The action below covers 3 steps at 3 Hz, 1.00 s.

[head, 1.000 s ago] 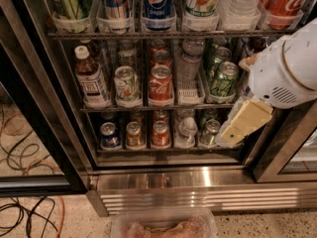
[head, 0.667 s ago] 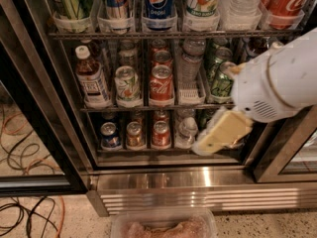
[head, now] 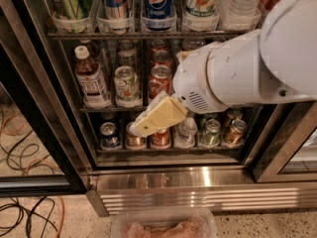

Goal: Pick 7up can from middle shelf of fridge

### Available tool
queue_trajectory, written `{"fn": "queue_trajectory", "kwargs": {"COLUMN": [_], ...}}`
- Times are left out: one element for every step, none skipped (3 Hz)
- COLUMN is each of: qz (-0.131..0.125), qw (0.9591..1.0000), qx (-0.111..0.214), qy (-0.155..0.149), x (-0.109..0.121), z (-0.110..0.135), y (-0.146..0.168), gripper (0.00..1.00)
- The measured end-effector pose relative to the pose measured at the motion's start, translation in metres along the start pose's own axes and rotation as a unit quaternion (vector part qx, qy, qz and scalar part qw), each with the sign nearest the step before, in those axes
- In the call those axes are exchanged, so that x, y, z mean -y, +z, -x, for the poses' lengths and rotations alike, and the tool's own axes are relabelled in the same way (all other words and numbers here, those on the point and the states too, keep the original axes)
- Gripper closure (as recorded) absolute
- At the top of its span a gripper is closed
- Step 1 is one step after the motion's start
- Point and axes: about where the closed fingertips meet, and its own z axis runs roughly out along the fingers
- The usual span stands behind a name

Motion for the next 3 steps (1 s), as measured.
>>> {"fn": "queue_trajectory", "kwargs": {"qz": [-0.003, -0.009, -0.029], "qw": [1.0, 0.9997, 0.9979], "qx": [0.002, 0.023, 0.058], "qy": [-0.004, -0.002, 0.004], "x": [-0.002, -0.023, -0.037], "z": [0.002, 0.002, 0.014], "y": [-0.004, 0.009, 0.038], "gripper": [0.0, 0.0, 0.0]}}
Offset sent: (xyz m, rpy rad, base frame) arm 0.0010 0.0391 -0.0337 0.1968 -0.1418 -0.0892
